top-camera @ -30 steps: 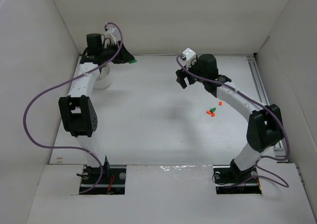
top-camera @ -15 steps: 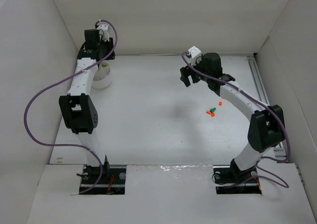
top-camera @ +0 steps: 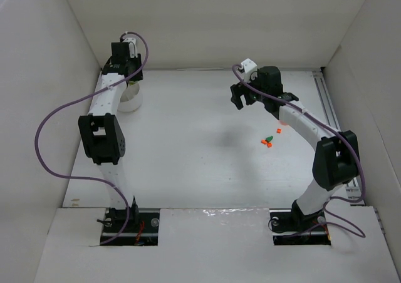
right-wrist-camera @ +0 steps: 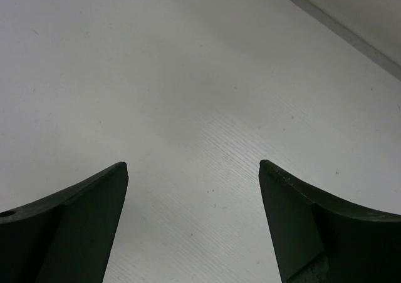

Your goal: Sort the legos into containers by color

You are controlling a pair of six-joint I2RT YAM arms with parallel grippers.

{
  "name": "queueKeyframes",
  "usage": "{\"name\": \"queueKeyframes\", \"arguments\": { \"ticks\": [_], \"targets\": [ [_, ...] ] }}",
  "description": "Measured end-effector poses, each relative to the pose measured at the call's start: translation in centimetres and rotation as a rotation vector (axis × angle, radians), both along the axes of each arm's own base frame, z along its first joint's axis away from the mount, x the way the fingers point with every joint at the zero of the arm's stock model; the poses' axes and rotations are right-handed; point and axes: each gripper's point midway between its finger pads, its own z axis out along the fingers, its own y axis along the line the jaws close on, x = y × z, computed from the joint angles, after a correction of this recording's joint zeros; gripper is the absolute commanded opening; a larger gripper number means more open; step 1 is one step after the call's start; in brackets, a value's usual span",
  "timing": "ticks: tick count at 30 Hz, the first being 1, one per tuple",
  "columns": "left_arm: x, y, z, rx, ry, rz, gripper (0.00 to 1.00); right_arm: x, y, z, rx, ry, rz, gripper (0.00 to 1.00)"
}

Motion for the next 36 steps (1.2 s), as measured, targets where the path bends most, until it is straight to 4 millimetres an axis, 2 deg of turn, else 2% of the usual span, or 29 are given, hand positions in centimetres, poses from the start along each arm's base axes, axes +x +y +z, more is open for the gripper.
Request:
{"name": "queueKeyframes", "arguments": {
  "ticks": [11,22,31,36],
  "targets": [
    [0.4,1.0,-3.1,0.032,0.058,0.049,0.00,0.5,-0.1,-0.7,-0.003,0.027,-0.002,0.90],
    [0.9,1.7,-3.1,0.054,0.053,0.078,0.03,1.1,0.4,-0.5,0.002,0.039,0.014,0.90],
    [1.1,1.9,-3.9,0.062,0.068,0.087,0.03,1.2,0.6,-1.6,-0.004,0.069,0.020,0.90],
    [1.2,2.0,-4.0,0.065,0.070,0.091,0.16,1.2,0.6,-1.7,-0.006,0.075,0.020,0.90]
  ]
}}
